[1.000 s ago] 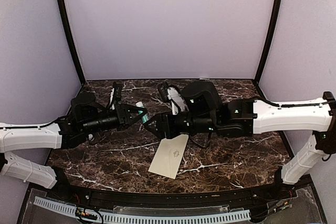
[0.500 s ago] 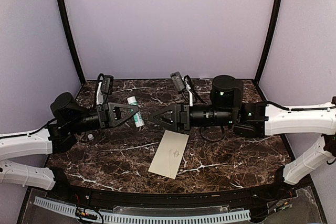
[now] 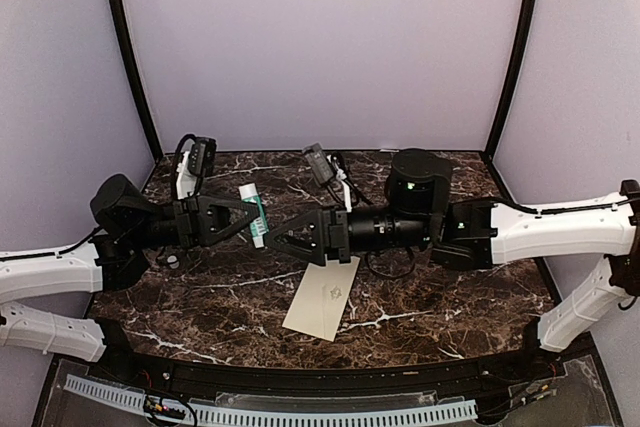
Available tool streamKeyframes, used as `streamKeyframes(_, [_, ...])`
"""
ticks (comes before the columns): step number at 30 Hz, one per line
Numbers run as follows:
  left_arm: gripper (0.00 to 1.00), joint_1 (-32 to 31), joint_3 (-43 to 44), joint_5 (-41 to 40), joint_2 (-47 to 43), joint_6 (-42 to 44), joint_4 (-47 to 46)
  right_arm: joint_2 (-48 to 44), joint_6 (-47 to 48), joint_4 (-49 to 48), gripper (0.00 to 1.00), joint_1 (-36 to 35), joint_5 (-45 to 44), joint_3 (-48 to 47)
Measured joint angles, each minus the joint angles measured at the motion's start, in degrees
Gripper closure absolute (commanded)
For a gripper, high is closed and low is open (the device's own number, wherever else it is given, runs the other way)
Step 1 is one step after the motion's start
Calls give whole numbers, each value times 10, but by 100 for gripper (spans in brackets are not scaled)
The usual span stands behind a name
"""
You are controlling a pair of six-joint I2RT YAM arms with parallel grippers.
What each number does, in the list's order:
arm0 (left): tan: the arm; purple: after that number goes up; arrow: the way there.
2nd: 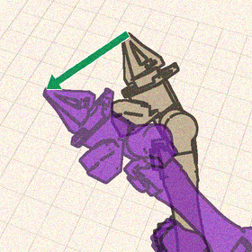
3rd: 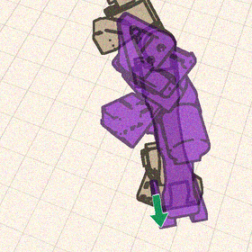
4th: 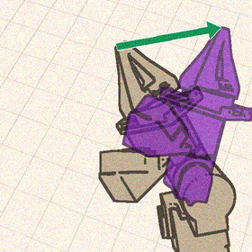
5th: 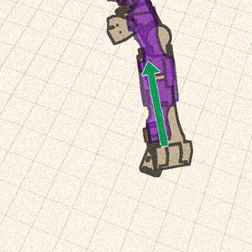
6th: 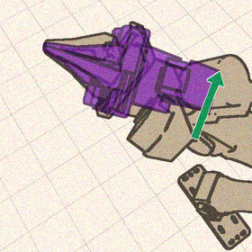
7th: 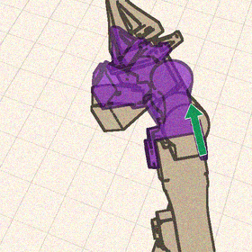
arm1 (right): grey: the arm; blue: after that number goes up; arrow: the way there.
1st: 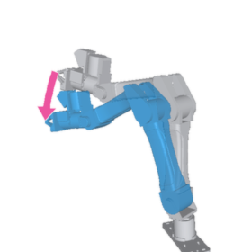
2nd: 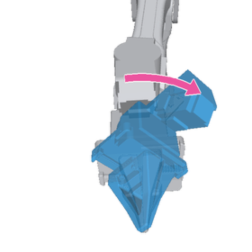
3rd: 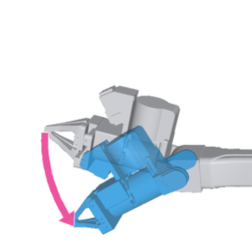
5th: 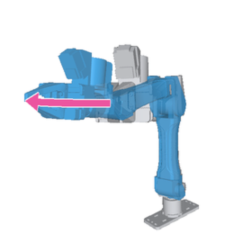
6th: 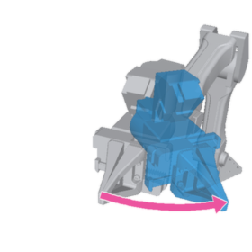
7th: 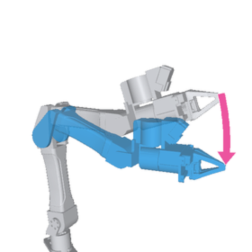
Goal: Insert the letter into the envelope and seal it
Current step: Screw the solid glue.
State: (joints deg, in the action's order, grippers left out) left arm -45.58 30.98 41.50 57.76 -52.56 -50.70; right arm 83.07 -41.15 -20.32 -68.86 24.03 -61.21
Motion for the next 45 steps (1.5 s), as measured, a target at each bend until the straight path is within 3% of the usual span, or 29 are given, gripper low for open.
streamKeyframes(5, [100, -9, 0, 1, 4, -4, -11, 9, -3, -12, 66, -5, 5, 0])
streamKeyframes(10, [100, -13, 0, 0, 5, -4, -16, 21, -5, -18, 70, -12, 11, -1])
streamKeyframes(20, [100, -15, 0, 0, 9, -6, -25, 22, -5, -24, 87, -13, 12, -1])
streamKeyframes(30, [100, -15, 0, -32, 1, 23, 20, 18, 13, 12, 90, -14, -36, -3])
streamKeyframes(37, [100, -31, 14, -127, -13, 66, 135, 19, 47, 161, 90, -15, -135, -56])
streamKeyframes(45, [100, -58, 19, -245, -6, 69, 183, 55, 90, 320, 91, -24, -236, -148])
